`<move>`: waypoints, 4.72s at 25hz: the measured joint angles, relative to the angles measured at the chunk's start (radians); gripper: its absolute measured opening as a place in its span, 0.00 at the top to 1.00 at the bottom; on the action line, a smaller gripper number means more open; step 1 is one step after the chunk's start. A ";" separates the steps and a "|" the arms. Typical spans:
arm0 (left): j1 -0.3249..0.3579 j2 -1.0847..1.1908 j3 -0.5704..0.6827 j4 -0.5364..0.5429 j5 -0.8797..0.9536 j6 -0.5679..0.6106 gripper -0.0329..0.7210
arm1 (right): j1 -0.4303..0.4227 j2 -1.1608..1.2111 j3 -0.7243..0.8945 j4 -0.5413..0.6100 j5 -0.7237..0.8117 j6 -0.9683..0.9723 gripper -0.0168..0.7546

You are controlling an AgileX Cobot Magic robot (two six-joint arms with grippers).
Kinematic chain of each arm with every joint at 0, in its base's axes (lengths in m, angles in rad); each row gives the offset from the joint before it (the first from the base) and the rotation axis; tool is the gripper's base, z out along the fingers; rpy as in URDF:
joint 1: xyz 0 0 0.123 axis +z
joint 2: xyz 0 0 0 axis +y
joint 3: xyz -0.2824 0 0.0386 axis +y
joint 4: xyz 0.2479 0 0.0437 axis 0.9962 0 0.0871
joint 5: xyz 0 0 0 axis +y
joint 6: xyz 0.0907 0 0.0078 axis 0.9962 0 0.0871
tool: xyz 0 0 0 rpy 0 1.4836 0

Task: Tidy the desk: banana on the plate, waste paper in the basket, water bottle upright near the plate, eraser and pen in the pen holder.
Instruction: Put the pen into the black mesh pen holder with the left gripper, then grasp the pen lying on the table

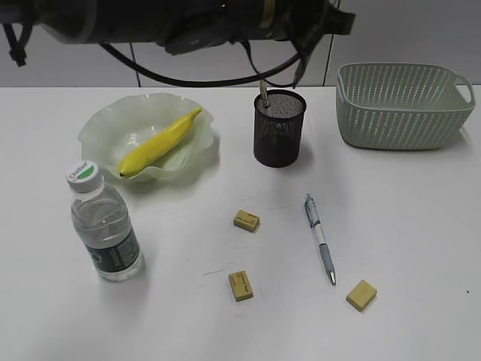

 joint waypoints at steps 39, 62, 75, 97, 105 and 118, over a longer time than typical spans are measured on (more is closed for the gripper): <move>0.142 -0.137 0.049 -0.080 0.302 0.261 0.59 | 0.000 0.000 0.000 0.000 0.000 -0.001 0.36; 0.139 -1.797 1.025 -0.547 1.053 0.531 0.24 | 0.000 0.000 0.000 0.001 0.000 -0.001 0.36; 0.139 -1.932 1.114 -0.641 1.060 0.630 0.27 | 0.000 0.000 0.000 0.001 0.000 -0.001 0.36; 0.435 -2.035 1.116 -0.677 1.053 0.700 0.41 | 0.068 1.118 -0.188 0.116 -0.405 -0.157 0.39; 0.513 -2.035 1.116 -0.692 1.053 0.711 0.42 | 0.234 1.790 -0.612 -0.028 -0.400 0.128 0.39; 0.519 -2.035 1.116 -0.695 1.053 0.713 0.43 | 0.236 2.159 -0.849 -0.038 -0.283 0.200 0.46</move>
